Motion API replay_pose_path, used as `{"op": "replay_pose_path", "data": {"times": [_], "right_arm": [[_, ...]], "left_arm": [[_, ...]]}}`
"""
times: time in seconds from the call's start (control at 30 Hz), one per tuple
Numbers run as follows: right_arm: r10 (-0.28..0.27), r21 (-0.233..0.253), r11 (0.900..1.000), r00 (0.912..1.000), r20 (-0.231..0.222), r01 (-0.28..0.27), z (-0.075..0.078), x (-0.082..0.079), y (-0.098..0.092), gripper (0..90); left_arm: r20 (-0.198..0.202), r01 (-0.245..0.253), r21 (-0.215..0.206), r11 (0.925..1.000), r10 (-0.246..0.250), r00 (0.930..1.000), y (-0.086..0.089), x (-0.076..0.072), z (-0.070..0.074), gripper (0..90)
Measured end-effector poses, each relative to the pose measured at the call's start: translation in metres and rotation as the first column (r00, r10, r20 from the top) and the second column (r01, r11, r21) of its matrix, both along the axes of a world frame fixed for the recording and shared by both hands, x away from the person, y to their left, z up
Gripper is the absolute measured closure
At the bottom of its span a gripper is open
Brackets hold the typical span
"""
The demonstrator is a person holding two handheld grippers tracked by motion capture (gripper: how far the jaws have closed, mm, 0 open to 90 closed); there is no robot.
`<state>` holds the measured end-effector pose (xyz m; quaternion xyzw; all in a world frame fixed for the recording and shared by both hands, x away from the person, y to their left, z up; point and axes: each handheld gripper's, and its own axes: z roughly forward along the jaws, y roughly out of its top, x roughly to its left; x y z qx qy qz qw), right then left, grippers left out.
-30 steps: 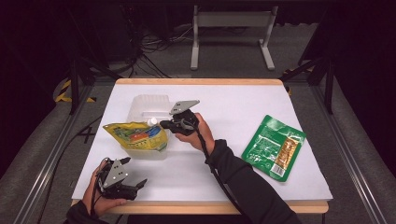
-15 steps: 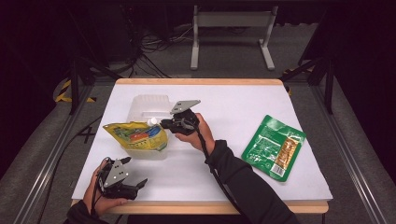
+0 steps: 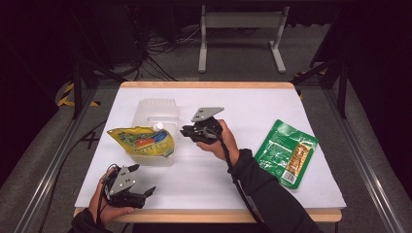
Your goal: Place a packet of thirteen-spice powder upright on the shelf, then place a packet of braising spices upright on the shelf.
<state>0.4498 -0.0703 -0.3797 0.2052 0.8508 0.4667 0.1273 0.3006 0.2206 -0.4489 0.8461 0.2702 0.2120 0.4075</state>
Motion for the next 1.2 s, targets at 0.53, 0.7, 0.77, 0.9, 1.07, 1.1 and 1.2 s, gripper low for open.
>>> {"op": "replay_pose_path", "data": {"times": [0.53, 0.7, 0.77, 0.9, 1.07, 1.1, 1.2], "right_arm": [[-0.070, -0.069, 0.995, 0.9960, 0.056, 0.074, 0.014, -0.041, -0.100, 71.6], [-0.136, -0.107, 0.984, 0.9875, 0.079, 0.144, 0.012, -0.053, -0.143, 66.2], [-0.167, -0.108, 0.979, 0.9833, 0.073, 0.174, 0.009, -0.056, -0.160, 63.7], [-0.208, -0.122, 0.969, 0.9753, 0.073, 0.216, 0.004, -0.061, -0.182, 60.0], [-0.280, -0.140, 0.947, 0.9569, 0.076, 0.288, 0.000, -0.070, -0.219, 52.1], [-0.298, -0.140, 0.942, 0.9521, 0.070, 0.305, -0.001, -0.070, -0.226, 50.0], [-0.357, -0.119, 0.925, 0.9329, 0.044, 0.360, -0.002, -0.071, -0.248, 44.1]], "left_arm": [[-0.033, 0.072, -0.007, 0.9974, -0.072, 0.9968, -0.020, 0.001, 0.003, 18.8], [-0.052, 0.111, -0.004, 0.9938, -0.111, 0.9924, -0.025, 0.003, 0.002, 22.2], [-0.056, 0.123, -0.002, 0.9925, -0.122, 0.9909, -0.027, 0.004, 0.002, 22.7], [-0.062, 0.136, 0.002, 0.9907, -0.136, 0.9888, -0.030, 0.005, 0.002, 24.1], [-0.067, 0.155, 0.006, 0.9880, -0.154, 0.9858, -0.037, 0.003, 0.003, 24.8], [-0.068, 0.161, 0.012, 0.9869, -0.160, 0.9848, -0.038, 0.003, 0.003, 24.8], [-0.068, 0.177, 0.017, 0.9840, -0.176, 0.9821, -0.042, 0.003, 0.003, 24.8]]}}
